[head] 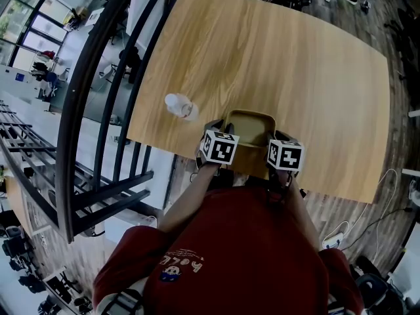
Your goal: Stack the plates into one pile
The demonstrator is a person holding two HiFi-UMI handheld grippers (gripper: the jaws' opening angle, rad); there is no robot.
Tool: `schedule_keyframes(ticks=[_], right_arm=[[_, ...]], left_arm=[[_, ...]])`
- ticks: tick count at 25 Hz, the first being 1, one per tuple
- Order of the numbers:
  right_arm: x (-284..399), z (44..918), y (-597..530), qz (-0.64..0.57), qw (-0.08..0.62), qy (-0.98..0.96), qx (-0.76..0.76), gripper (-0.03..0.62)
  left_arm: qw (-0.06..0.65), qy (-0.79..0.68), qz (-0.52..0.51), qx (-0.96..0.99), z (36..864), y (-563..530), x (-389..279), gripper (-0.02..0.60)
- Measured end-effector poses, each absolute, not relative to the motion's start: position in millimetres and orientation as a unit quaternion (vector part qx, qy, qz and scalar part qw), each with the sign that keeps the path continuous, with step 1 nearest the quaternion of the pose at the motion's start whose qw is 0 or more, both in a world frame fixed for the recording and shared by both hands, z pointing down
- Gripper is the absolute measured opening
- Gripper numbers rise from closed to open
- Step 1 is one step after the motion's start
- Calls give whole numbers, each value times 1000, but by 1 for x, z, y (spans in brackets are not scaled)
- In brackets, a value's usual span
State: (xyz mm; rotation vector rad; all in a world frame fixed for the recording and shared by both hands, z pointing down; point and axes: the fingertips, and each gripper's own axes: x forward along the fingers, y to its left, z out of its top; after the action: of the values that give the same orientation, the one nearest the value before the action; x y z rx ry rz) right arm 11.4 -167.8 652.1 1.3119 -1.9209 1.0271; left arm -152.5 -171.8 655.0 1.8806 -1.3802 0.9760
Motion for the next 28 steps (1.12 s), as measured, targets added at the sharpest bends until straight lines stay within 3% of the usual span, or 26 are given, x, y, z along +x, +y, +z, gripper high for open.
schedule_keyframes(ticks=[18,28], right_arm=[[15,665,-167,417,287,-712,486,126],[68,664,-157,431,263,-683,528,126]], left_arm=[[320,-518,362,706,666,-173,-149,115],[336,-503,349,716,665,-169,-101,109]])
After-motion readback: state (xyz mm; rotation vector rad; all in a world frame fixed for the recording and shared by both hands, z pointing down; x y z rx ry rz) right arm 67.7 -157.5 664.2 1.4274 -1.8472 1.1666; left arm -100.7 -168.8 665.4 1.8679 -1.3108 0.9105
